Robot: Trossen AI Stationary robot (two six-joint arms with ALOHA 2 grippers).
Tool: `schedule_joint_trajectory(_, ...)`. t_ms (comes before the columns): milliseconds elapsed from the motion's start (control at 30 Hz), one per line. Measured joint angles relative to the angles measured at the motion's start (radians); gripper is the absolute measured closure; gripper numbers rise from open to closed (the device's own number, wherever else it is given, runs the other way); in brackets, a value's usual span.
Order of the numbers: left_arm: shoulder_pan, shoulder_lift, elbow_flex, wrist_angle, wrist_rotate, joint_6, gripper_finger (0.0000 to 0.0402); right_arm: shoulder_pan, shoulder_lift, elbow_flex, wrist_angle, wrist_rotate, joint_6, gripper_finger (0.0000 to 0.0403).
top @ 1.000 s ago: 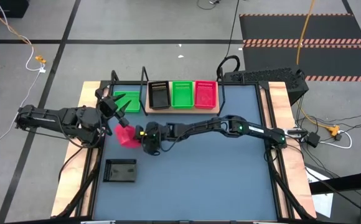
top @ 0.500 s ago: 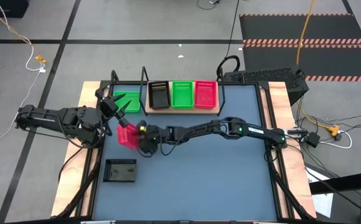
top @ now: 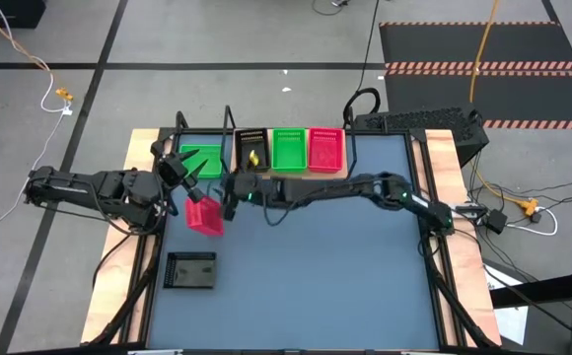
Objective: Stack baskets on shelf by color
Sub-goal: Stack the red bin on top of the red bin on the shelf
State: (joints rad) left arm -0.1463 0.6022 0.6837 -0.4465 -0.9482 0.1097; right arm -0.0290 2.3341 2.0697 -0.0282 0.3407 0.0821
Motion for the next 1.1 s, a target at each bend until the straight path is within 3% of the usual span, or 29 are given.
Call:
schedule_joint_trajectory(100, 0.0, 0.0, 0.0, 0.0, 0.0, 0.0, 0.0234, -0.034, -0.024, -0.022, 0.086, -0.222, 0.271, 0.0222)
schedule_joint_trajectory(200, 0.0, -0.001, 0.0, 0.0, 0.0, -0.009, 0.0234, -0.044, -0.018, -0.09, 0.255, -0.347, 0.472, 0.0222)
schedule_joint_trajectory(367, 0.0, -0.009, 0.0, 0.007, 0.0, -0.039, 0.0234, -0.034, -0.003, -0.211, 0.424, -0.357, 0.641, 0.0222)
schedule_joint_trajectory(533, 0.0, -0.009, 0.0, 0.04, 0.0, -0.03, 0.0234, -0.016, 0.03, -0.257, 0.626, -0.268, 0.636, 0.0222)
schedule_joint_trajectory(767, -0.003, -0.009, 0.007, -0.063, 0.019, 0.013, 0.0234, 0.027, 0.088, -0.212, 0.609, -0.293, 0.631, 0.0222)
schedule_joint_trajectory(900, -0.011, -0.002, 0.079, -0.278, 0.151, -0.113, 0.0234, 0.037, 0.085, -0.212, 0.631, -0.287, 0.613, 0.0222)
schedule_joint_trajectory(1100, -0.049, 0.027, 0.168, -0.593, 0.487, -0.403, 0.0249, 0.033, 0.085, -0.211, 0.641, -0.26, 0.668, 0.0222)
